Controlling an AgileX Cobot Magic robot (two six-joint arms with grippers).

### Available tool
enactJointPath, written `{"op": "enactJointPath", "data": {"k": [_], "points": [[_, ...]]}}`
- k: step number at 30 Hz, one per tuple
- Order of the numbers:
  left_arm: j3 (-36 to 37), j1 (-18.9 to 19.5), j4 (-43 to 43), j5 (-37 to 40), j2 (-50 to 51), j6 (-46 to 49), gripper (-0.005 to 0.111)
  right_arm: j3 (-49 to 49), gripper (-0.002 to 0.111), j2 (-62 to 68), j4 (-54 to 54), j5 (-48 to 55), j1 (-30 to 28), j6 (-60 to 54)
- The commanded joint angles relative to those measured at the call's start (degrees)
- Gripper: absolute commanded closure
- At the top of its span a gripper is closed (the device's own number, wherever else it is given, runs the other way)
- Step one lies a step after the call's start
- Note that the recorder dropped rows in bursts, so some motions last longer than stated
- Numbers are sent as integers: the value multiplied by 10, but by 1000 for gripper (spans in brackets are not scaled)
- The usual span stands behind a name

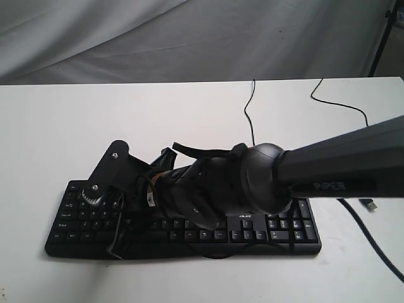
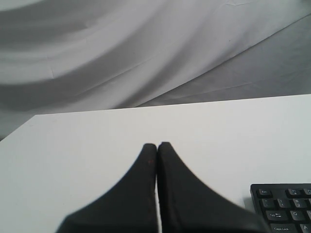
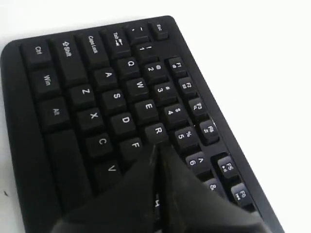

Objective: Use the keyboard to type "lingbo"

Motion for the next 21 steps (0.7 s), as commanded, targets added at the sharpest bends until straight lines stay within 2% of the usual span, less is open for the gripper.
{"op": "enactJointPath", "data": {"k": [1,21], "points": [[3,-2,0,-2,2,-2,106,26,108,-15,9,-3,-2,0],[3,-2,0,-2,2,-2,106,33,108,3,31,-29,13,0]]}}
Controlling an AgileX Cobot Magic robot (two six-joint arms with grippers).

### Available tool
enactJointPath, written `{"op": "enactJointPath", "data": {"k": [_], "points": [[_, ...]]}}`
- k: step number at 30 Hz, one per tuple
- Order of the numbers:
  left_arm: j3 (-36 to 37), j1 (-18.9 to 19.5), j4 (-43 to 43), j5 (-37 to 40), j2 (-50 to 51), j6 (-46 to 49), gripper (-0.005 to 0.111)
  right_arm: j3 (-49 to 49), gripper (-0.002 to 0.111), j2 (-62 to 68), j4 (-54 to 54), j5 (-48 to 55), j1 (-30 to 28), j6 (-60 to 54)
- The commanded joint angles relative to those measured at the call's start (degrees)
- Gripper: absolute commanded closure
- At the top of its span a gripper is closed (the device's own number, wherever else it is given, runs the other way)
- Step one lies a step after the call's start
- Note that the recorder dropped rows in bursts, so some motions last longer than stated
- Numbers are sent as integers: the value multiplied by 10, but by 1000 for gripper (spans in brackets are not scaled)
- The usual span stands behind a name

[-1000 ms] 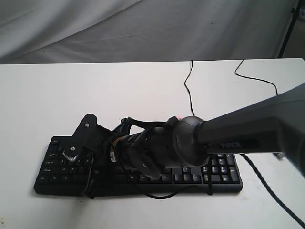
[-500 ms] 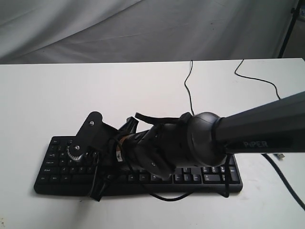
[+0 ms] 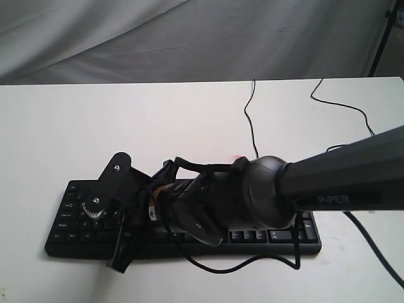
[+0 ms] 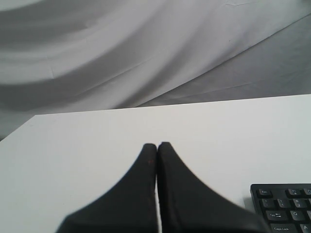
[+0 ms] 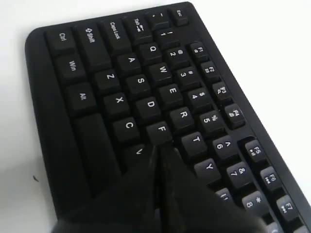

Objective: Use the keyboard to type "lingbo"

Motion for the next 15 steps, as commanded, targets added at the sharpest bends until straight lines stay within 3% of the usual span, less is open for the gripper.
{"op": "enactJointPath", "data": {"k": [1,15], "points": [[3,-2,0,-2,2,-2,106,1,108,7,7,-9,0,0],[3,-2,0,-2,2,-2,106,1,108,9,7,-5,0,-5]]}}
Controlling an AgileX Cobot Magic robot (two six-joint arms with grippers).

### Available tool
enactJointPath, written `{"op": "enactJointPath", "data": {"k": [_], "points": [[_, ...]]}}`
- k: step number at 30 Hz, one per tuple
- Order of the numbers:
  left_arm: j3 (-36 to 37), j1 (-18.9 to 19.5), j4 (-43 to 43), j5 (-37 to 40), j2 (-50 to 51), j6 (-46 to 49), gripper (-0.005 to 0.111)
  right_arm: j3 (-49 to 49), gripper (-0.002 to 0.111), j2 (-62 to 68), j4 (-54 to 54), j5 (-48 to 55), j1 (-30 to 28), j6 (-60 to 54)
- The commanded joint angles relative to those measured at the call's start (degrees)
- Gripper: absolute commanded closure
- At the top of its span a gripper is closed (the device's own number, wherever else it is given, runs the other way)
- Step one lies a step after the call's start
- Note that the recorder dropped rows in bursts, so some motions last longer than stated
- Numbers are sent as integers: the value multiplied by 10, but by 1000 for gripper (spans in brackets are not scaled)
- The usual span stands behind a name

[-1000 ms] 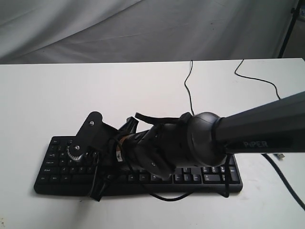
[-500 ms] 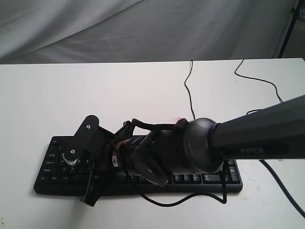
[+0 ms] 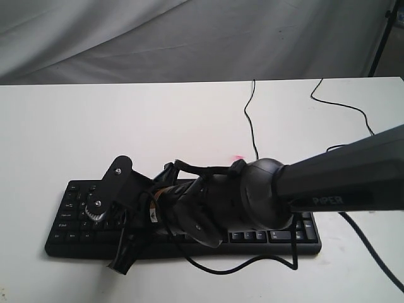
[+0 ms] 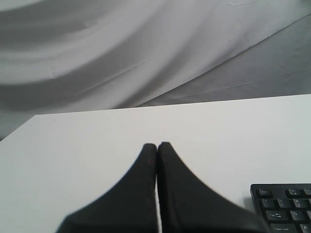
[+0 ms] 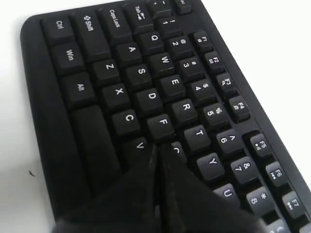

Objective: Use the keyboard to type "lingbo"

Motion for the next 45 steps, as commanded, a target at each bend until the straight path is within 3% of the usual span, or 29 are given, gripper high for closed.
{"op": "enactJointPath", "data": {"k": [1,14,23,45], "points": [[3,-2,0,-2,2,-2,106,1,108,3,5,-4,0,-1],[3,-2,0,-2,2,-2,106,0,108,-11,5,16,-4,2],[3,-2,0,-2,2,-2,106,84,108,-80,-1,-35,-75,4],[3,-2,0,-2,2,-2,106,92,108,-42,-4,-78,-84,2]]}}
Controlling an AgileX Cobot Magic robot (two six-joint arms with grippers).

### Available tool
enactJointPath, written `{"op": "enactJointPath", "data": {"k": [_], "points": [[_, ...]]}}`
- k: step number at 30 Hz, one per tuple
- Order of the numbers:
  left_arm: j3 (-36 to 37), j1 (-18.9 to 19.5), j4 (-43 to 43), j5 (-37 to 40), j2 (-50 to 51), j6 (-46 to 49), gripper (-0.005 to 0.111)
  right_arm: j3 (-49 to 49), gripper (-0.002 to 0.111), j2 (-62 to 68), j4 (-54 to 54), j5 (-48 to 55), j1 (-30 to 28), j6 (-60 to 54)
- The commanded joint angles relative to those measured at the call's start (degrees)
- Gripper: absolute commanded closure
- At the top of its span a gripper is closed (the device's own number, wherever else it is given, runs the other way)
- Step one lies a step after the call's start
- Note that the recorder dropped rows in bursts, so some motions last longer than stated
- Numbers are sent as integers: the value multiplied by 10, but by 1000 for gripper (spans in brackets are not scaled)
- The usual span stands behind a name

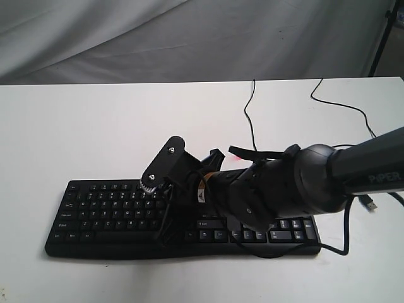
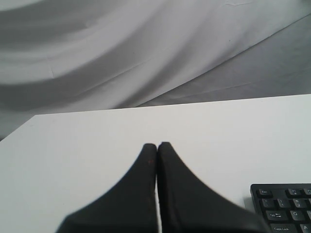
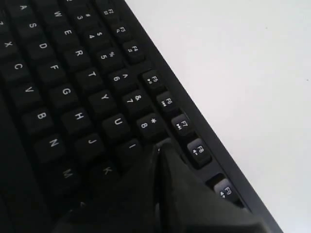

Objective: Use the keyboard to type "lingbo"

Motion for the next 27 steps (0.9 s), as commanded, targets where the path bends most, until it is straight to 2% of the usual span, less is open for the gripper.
{"op": "enactJointPath", "data": {"k": [1,21,27], "points": [[3,-2,0,-2,2,-2,106,2,108,5,-5,-10,-4,0],[3,-2,0,-2,2,-2,106,2,108,30,-5,-12,-4,-1],[3,-2,0,-2,2,-2,106,2,108,-3,-5,-5,-4,-1]]}}
